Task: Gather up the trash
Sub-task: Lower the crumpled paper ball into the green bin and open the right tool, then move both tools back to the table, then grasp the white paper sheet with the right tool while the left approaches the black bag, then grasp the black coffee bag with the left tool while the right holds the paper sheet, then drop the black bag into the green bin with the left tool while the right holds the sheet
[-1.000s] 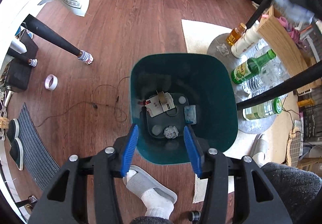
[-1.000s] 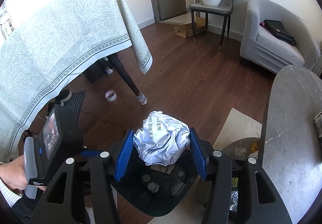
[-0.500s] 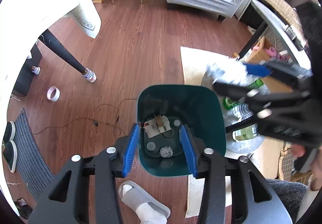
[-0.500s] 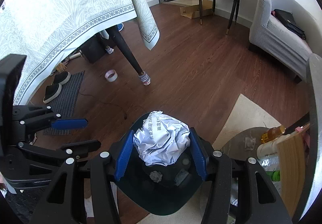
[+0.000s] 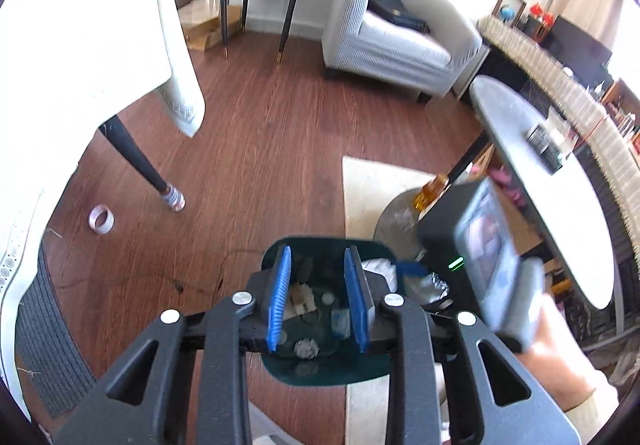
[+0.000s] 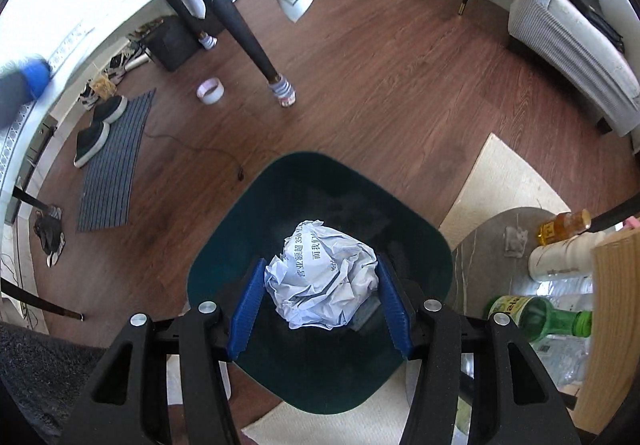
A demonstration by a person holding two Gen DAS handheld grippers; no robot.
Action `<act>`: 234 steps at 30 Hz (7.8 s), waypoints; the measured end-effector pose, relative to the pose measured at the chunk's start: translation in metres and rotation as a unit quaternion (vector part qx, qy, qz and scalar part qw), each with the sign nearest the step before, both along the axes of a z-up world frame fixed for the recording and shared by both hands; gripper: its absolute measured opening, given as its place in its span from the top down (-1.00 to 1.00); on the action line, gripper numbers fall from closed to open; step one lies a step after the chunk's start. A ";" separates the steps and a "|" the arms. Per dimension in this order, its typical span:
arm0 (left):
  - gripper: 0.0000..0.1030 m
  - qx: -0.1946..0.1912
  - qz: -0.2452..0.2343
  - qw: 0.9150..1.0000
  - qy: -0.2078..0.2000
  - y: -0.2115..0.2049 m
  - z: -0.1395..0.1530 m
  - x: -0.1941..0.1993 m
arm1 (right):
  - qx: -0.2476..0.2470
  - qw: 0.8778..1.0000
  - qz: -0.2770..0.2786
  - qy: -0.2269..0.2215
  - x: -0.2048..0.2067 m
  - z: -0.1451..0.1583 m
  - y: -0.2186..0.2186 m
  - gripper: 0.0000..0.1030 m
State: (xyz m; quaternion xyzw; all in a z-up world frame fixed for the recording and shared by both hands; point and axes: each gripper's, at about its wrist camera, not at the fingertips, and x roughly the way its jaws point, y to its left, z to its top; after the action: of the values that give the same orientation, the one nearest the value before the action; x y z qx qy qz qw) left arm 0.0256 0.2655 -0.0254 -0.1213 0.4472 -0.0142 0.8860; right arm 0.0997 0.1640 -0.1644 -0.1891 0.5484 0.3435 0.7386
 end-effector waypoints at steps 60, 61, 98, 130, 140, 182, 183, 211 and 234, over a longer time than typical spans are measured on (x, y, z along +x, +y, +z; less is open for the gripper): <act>0.16 -0.010 -0.049 0.989 -0.142 -0.128 0.089 0.049 | 0.107 0.967 -0.091 -0.213 0.019 0.168 -0.191 0.11; 0.12 -0.010 -0.052 0.989 -0.141 -0.131 0.088 0.053 | 0.107 0.966 -0.099 -0.214 0.022 0.169 -0.199 0.11; -0.25 -0.039 -0.157 0.986 -0.050 -0.250 0.026 0.131 | 0.053 0.939 -0.259 -0.219 0.121 0.147 -0.312 -0.12; -0.74 0.010 -0.208 0.977 -0.054 -0.297 0.029 0.157 | 0.188 0.921 -0.292 -0.179 0.105 0.169 -0.386 0.54; -0.81 0.118 -0.303 0.945 -0.041 -0.317 0.020 0.184 | 0.202 0.922 -0.284 -0.168 0.102 0.170 -0.394 0.54; -0.48 0.040 -0.223 0.973 -0.041 -0.265 0.027 0.106 | 0.197 0.940 -0.225 -0.165 0.030 0.178 -0.342 0.54; -0.48 0.041 -0.217 0.974 -0.043 -0.261 0.028 0.101 | 0.195 0.942 -0.219 -0.164 0.028 0.178 -0.336 0.54; -0.48 0.065 -0.058 0.996 0.022 -0.082 -0.036 0.020 | 0.179 0.970 -0.072 -0.149 0.010 0.168 -0.168 0.54; -0.52 0.061 -0.067 0.982 0.163 -0.041 -0.138 0.007 | 0.148 0.984 -0.017 -0.095 0.013 0.121 -0.070 0.54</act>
State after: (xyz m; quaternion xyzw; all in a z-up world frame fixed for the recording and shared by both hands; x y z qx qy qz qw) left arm 0.0329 0.2245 -0.1634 -0.0378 0.5930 -0.0260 0.8039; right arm 0.1128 0.0942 -0.0435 -0.1001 0.4219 0.3882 0.8132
